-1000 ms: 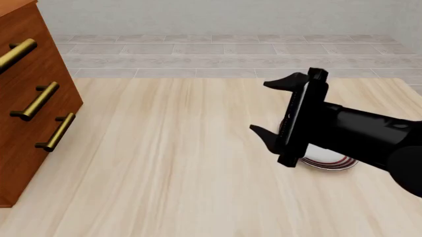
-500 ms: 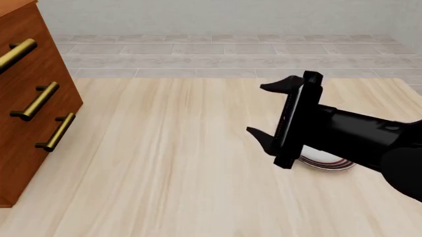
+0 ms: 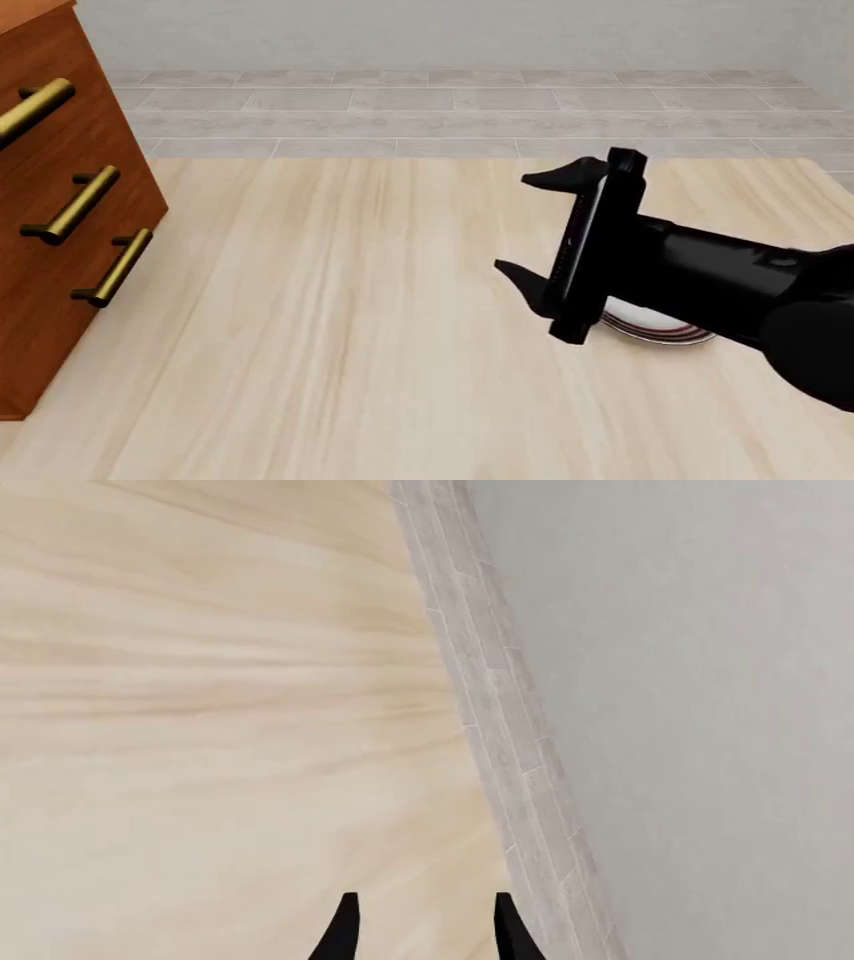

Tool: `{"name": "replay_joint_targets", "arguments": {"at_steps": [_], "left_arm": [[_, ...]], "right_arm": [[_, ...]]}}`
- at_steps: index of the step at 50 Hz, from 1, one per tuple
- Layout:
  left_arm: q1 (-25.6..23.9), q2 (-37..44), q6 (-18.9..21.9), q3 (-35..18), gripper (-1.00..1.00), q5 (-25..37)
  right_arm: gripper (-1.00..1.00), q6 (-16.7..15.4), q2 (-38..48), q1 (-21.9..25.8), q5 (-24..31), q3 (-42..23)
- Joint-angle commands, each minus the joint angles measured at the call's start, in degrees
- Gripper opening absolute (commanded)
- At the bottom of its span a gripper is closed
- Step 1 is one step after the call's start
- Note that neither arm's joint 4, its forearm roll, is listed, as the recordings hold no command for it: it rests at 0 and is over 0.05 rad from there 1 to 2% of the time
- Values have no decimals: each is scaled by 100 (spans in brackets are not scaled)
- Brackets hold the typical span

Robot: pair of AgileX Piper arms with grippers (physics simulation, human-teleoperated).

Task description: Put the bowl on top of the cabinet.

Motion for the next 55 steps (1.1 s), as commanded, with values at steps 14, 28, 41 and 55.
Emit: {"name": "replay_joint_targets", "arguments": {"at_steps": [14,28,41,55], "left_arm": [[523,106,10,-220,-100,-33],[660,42,256,96,-100,-240],[686,34,338,443,-100,-508],[806,126,414,677,-100,-776]], "right_arm": [[100,57,105,28,-150,77],[100,88,116,49,-180,101],[100,101,137,21,-225,137],[100,142,215,16,-260,113]]}}
